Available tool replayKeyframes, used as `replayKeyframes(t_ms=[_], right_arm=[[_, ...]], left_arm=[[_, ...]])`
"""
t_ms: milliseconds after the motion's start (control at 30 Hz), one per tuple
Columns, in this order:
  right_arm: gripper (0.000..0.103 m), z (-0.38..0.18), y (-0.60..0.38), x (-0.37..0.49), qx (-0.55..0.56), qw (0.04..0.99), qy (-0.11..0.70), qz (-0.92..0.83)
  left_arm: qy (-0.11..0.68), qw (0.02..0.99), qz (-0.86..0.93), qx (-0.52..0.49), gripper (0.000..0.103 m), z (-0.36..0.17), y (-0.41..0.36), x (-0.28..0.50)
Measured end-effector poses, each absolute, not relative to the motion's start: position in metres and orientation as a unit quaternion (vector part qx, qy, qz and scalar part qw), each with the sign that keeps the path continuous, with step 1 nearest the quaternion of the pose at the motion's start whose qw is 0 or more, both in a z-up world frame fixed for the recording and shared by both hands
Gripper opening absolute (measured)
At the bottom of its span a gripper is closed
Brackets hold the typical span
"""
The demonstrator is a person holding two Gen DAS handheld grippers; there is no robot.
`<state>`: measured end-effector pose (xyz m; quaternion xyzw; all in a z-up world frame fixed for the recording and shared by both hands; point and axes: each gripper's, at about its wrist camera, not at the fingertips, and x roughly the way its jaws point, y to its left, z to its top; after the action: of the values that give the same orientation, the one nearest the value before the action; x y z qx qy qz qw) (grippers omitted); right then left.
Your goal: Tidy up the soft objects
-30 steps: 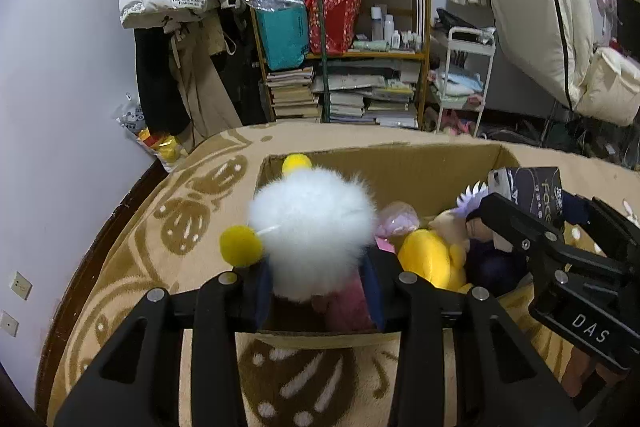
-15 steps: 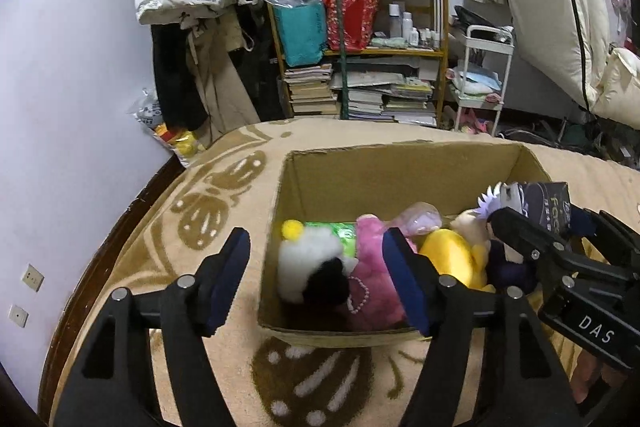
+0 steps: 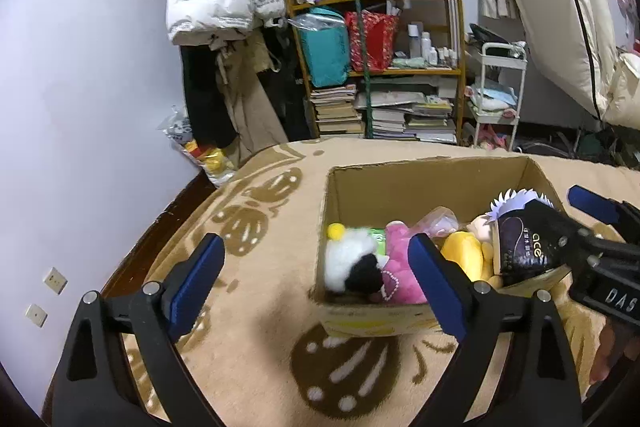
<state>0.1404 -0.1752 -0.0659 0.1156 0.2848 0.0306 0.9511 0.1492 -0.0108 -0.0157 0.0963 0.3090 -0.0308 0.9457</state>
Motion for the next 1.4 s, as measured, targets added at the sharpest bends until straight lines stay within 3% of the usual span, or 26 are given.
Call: replayKeyframes(t_ms=[167, 900, 1133, 1400], right_arm=[[0.103, -0.048, -0.177, 0.121, 0.12, 0.958, 0.262, 0.017], [0.103, 0.042, -0.154, 0.01, 0.038, 0.983, 0.177, 0.01], [0.103, 0.045, -0.158, -0.011, 0.043, 0.984, 0.174, -0.009], [0.103, 0.025, -0.156, -0.014, 0.026, 0.986, 0.162, -0.022]], left_arm=[[0.304, 0.95, -0.015, 0.07, 0.099, -0.001, 0.004, 0.134], [0.21, 0.974, -0.015, 0.08, 0.1, 0.066, 0.027, 0.02], [0.175, 0.981, -0.009, 0.081, 0.101, 0.067, 0.026, -0.004], [0.187, 0.979, -0.02, 0.073, 0.101, 0.047, 0.031, -0.003]])
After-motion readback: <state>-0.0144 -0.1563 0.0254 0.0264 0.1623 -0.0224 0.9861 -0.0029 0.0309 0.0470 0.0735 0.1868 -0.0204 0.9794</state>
